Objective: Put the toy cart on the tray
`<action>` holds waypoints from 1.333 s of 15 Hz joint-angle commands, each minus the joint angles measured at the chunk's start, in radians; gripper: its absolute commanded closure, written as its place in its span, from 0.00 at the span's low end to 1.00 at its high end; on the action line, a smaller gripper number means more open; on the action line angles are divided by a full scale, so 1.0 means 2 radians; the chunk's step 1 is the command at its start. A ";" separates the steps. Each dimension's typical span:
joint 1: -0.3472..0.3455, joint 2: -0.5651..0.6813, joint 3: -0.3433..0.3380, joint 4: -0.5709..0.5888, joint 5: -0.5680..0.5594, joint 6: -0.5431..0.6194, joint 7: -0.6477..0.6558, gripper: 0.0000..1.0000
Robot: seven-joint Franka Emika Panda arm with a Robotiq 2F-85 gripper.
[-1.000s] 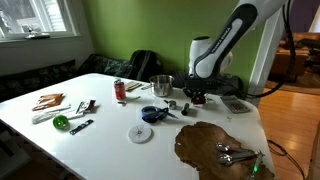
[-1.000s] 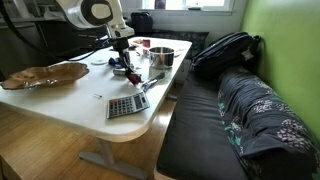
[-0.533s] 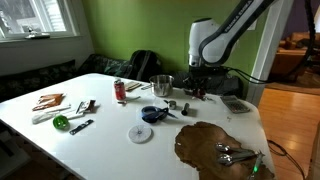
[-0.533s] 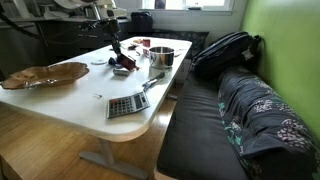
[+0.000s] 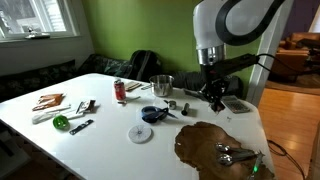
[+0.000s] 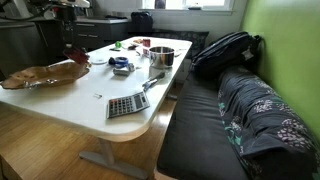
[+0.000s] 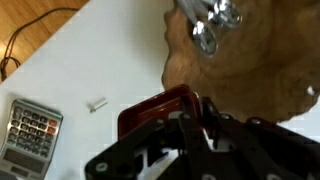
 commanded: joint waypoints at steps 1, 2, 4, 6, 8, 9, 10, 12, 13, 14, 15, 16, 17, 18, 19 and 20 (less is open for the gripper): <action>-0.008 -0.027 0.047 -0.013 0.050 -0.071 -0.069 0.96; -0.007 -0.023 0.057 -0.006 0.058 -0.088 -0.087 0.97; -0.004 -0.009 0.073 0.006 0.062 -0.096 -0.119 0.96; -0.002 0.002 0.086 0.013 0.061 -0.094 -0.137 0.96; 0.000 0.019 0.094 0.024 0.060 -0.084 -0.151 0.96; 0.003 0.027 0.097 0.027 0.052 -0.075 -0.144 0.96; 0.005 0.037 0.098 0.034 0.044 -0.072 -0.138 0.96; 0.011 0.064 0.097 0.052 0.027 -0.075 -0.120 0.96; 0.015 0.075 0.096 0.059 0.016 -0.072 -0.112 0.96; 0.020 0.089 0.092 0.065 -0.002 -0.060 -0.102 0.96; 0.022 0.103 0.090 0.076 -0.011 -0.055 -0.096 0.96; 0.025 0.118 0.088 0.087 -0.019 -0.053 -0.092 0.96; 0.030 0.127 0.086 0.092 -0.026 -0.048 -0.086 0.96; 0.033 0.136 0.086 0.099 -0.027 -0.049 -0.084 0.82; 0.035 0.144 0.085 0.107 -0.027 -0.054 -0.082 0.78; 0.039 0.149 0.084 0.111 -0.028 -0.057 -0.079 0.80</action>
